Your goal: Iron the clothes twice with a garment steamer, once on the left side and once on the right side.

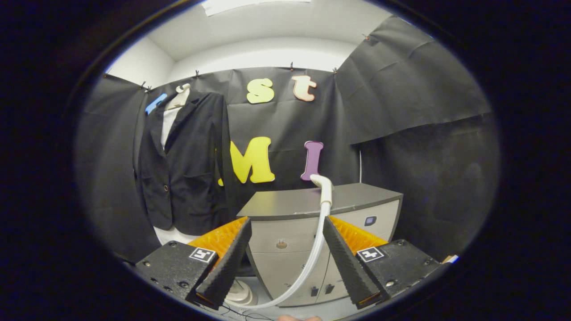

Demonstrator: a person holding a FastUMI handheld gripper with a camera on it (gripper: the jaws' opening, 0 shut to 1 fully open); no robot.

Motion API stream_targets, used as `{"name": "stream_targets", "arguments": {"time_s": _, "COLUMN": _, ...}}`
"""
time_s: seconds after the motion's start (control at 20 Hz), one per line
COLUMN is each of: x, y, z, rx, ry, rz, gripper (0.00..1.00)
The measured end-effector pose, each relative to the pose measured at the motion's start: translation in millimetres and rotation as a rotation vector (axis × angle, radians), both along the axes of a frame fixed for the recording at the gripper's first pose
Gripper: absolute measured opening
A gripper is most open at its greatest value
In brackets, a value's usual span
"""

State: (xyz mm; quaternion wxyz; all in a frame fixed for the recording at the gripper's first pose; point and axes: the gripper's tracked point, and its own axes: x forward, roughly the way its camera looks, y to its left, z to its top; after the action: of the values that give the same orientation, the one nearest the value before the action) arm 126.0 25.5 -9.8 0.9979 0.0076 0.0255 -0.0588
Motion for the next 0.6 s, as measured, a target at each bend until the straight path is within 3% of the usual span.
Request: {"name": "stream_targets", "arguments": {"time_s": 0.6, "x": 89.0, "y": -18.7, "z": 23.6, "rx": 0.054, "ry": 0.064, "rz": 0.108, "gripper": 1.00}}
